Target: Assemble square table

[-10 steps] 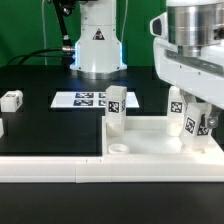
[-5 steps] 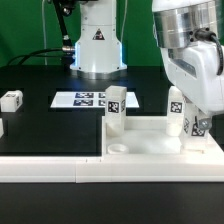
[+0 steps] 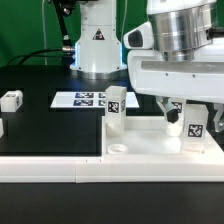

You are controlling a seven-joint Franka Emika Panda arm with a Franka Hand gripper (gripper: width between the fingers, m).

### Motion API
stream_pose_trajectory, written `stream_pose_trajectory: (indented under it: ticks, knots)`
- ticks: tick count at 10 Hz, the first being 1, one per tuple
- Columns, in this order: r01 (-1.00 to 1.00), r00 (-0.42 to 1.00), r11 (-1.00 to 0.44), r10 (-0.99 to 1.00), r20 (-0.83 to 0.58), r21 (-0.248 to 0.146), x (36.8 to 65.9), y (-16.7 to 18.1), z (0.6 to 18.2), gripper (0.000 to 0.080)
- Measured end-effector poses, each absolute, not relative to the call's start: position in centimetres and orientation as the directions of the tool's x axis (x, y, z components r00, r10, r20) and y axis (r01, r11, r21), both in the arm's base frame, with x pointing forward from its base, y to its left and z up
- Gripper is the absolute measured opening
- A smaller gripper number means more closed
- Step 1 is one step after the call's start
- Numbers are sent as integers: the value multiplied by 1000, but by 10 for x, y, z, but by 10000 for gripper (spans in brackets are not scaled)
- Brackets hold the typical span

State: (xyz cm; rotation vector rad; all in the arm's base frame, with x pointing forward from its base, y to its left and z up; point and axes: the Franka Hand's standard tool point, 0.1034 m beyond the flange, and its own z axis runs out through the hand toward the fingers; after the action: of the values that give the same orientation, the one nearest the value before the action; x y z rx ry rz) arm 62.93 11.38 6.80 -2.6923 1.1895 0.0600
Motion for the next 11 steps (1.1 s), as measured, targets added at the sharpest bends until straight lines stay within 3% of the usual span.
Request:
stream_pose_trajectory:
  ticks: [1, 2, 3, 5, 6, 7, 8, 9, 11]
  knots:
    - [-678, 734, -717, -672, -101, -164, 629, 114, 68, 646]
    - [-457, 890, -879, -454, -53, -139, 628, 118, 70, 646]
    - [-373, 928, -917, -372, -38, -144, 632, 119, 73, 649]
    - [-404, 915, -904, -403, -39, -141, 631, 118, 72, 649]
    - [-408, 913, -902, -407, -40, -140, 631, 118, 72, 510]
    - [-438, 899, -888, -436, -44, -139, 631, 118, 72, 510]
    - [-500, 866, -856, -497, -55, -135, 631, 117, 71, 330]
    - [-574, 819, -809, -570, -66, -129, 631, 116, 71, 294]
    - [-690, 724, -715, -685, -82, -118, 631, 117, 72, 294]
